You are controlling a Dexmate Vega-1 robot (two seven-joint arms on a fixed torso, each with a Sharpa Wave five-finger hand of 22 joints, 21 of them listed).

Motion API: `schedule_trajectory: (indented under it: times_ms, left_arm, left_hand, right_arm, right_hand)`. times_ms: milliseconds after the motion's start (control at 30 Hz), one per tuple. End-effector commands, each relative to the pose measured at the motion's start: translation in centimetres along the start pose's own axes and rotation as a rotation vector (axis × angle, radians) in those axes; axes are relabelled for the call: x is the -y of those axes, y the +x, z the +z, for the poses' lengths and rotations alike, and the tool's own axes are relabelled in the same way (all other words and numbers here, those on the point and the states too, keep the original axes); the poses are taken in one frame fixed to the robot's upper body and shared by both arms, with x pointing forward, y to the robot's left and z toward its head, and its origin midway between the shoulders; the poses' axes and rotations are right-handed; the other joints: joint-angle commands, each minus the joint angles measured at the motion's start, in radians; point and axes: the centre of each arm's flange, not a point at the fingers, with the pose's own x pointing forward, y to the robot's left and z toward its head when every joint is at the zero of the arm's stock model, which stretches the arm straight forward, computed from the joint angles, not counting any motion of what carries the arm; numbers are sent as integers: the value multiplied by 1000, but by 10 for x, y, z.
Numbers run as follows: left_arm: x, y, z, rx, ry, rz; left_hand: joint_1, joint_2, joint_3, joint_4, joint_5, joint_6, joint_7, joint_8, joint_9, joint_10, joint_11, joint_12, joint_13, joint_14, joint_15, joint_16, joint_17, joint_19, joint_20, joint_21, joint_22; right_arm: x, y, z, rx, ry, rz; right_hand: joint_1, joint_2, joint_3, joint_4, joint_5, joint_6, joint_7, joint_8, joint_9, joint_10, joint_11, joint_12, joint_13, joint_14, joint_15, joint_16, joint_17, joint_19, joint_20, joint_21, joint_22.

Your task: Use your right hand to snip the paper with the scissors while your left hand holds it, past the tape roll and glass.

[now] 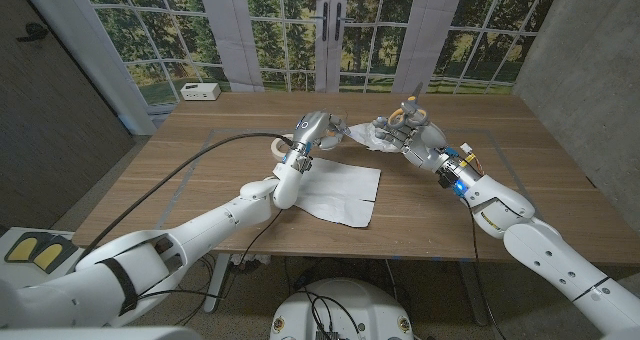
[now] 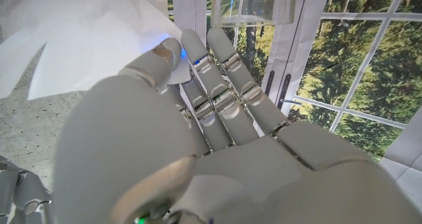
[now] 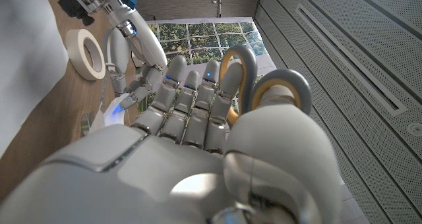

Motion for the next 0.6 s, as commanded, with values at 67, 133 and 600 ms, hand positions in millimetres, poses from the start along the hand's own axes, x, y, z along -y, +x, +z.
schedule_trajectory:
  times_ms: [67, 133, 600]
  left_arm:
    - [-2, -5, 2, 13, 14, -4]
    - [-2, -6, 3, 16, 16, -5]
    - [-3, -11, 7, 23, 29, -10]
  left_hand:
    - [-1, -6, 9, 1, -1, 1, -2, -2, 7, 37, -28, 4, 50, 11, 1, 5, 2, -6, -24, 9, 2]
    - [-1, -6, 9, 1, -1, 3, -4, 0, 9, 37, -29, 4, 50, 12, 1, 5, 2, -7, -24, 10, 2]
    - [-3, -7, 13, 2, -1, 2, -4, -1, 11, 37, -29, 2, 50, 11, 1, 5, 2, -14, -23, 22, -1]
  right_arm:
    - [-3, -3, 2, 8, -22, -2]
    - [-4, -3, 2, 12, -16, -1]
    - [-6, -7, 2, 15, -21, -1]
  right_hand:
    - [115, 33, 51, -17, -10, 15, 2, 16, 9, -3, -9, 0, 4, 6, -76, 12, 13, 2, -5, 15, 6]
    - [144, 40, 66, -15, -19, 13, 3, 22, 15, -8, -12, -2, 4, 3, -78, 16, 18, -1, -6, 20, 6]
    - [278, 55, 150, 1, -103, -14, 63, 46, 29, 16, -34, 9, 9, 20, -111, 51, 61, -14, -21, 54, 6]
